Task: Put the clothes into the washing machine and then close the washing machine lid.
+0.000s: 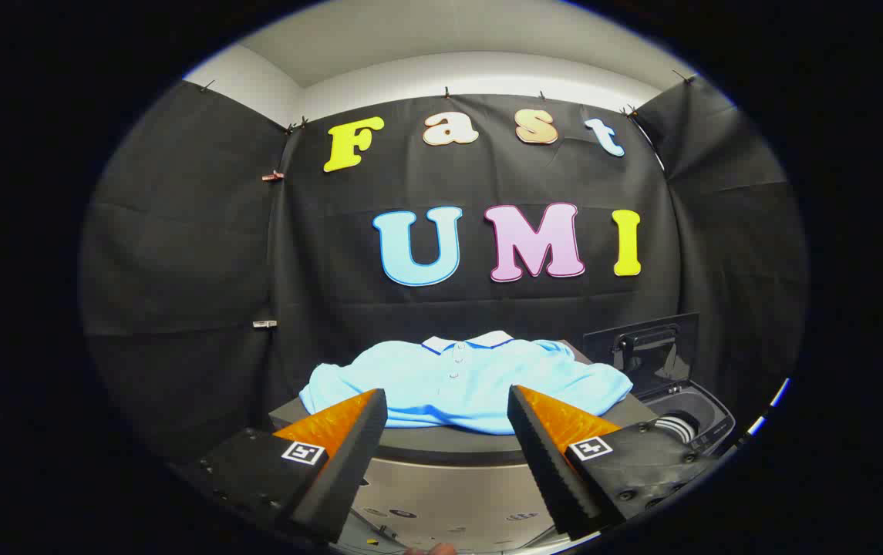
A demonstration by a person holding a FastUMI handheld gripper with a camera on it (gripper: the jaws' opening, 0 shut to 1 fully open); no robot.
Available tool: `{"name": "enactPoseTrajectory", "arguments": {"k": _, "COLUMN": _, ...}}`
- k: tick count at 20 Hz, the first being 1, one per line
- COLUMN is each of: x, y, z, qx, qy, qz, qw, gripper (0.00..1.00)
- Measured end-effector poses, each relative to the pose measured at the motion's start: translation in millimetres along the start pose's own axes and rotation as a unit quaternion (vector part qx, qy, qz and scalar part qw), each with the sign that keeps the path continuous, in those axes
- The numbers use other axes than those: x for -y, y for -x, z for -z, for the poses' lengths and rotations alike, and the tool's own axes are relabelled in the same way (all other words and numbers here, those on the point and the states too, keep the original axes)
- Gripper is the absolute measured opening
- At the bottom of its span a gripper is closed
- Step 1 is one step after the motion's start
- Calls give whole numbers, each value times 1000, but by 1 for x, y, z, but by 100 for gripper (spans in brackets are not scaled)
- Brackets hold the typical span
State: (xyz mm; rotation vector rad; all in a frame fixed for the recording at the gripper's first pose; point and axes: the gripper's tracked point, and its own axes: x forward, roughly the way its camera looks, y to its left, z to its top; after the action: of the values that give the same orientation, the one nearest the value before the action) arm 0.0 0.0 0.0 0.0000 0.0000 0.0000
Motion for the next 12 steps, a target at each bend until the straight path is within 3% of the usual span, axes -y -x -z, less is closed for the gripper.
{"name": "enactPoseTrajectory", "arguments": {"k": 12, "x": -3, "y": -6, "z": 5, "qx": -5, "qy": 4, "qz": -3, "qw": 1000, "gripper": 99}}
